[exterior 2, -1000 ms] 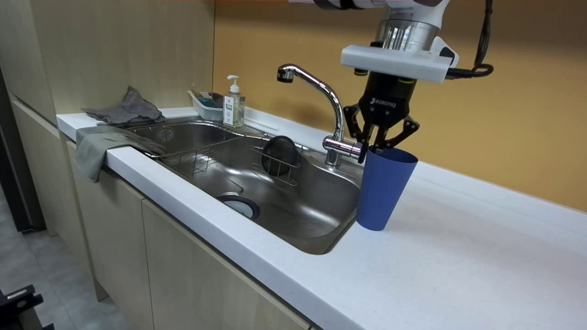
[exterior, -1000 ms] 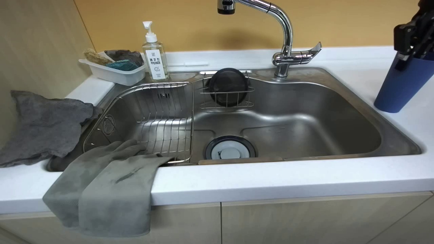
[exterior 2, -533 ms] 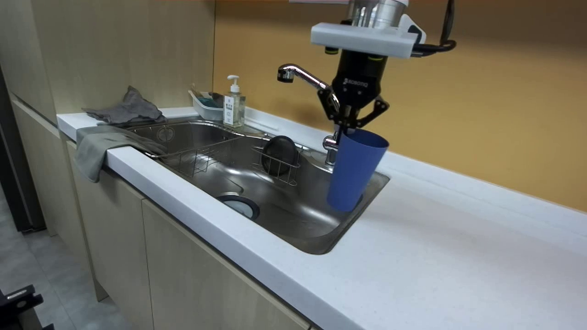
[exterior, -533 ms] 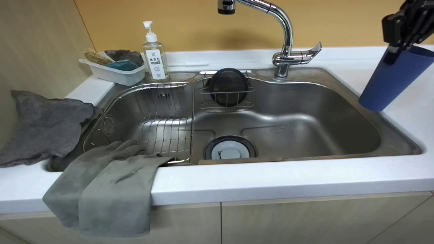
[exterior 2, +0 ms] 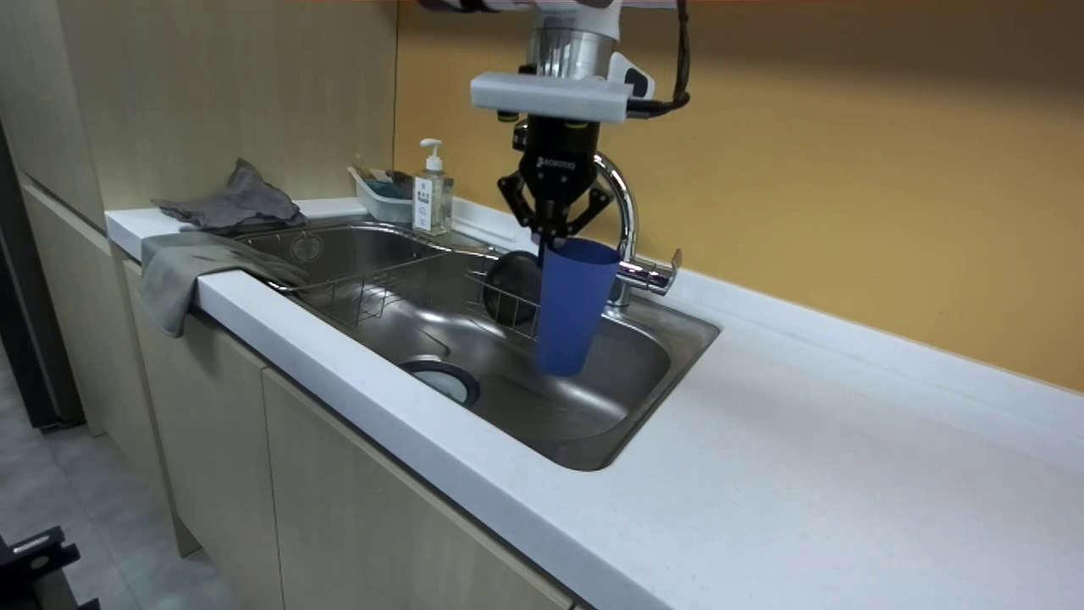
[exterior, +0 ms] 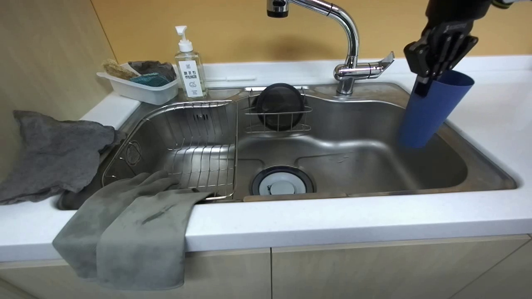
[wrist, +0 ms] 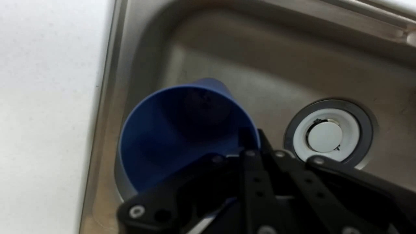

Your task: Put the blue cup into the sink

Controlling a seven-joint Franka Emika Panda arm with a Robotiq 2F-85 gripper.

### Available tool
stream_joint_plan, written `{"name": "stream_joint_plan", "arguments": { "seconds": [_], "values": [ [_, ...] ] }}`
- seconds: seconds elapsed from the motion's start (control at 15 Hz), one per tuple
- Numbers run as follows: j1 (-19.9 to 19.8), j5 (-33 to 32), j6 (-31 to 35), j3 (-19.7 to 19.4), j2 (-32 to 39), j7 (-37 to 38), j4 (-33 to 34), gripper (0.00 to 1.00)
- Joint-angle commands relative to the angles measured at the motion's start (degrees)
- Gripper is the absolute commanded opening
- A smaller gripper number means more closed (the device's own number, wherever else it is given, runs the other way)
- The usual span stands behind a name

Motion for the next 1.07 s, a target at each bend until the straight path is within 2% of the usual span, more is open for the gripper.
{"name": "stream_joint_plan", "arguments": {
  "seconds": [0.0,1.0],
  "values": [
    [0.93,-3.24,1.42,0.01,3.71,3.99,1.77,0.01],
    [0.91,-2.54,3.99,-1.52,17.04,5.8,5.71,0.01]
  ]
}}
